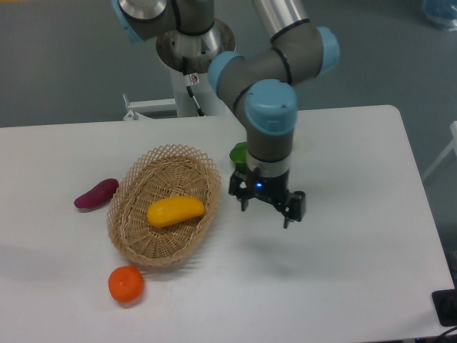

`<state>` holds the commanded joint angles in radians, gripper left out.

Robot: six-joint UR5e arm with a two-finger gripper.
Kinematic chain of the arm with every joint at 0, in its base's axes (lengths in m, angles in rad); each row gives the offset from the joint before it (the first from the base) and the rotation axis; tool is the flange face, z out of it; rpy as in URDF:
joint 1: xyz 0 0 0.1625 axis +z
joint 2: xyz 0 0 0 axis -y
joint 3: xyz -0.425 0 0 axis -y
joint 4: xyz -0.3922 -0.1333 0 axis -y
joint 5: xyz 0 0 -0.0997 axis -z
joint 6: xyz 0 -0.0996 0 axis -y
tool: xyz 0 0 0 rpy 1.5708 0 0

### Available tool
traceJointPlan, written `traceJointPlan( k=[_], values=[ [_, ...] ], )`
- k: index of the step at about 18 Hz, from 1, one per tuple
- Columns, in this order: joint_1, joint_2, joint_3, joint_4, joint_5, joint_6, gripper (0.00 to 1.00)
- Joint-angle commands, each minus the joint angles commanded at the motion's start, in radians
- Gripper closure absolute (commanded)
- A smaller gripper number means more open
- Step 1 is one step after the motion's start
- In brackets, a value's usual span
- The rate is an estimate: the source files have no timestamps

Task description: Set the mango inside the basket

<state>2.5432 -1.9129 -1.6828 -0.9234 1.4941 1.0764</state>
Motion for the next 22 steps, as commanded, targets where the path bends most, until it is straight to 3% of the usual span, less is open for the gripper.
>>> traceJointPlan(
  k=[11, 16, 22],
  values=[
    [0.127, -0.014, 0.003, -0.005, 0.02, 0.263, 0.0],
    [0.149, -0.014, 0.054, -0.113, 0.023, 0.364, 0.0],
    [0.149, -0.014, 0.06, -0.127, 0.023, 0.369, 0.0]
  ],
)
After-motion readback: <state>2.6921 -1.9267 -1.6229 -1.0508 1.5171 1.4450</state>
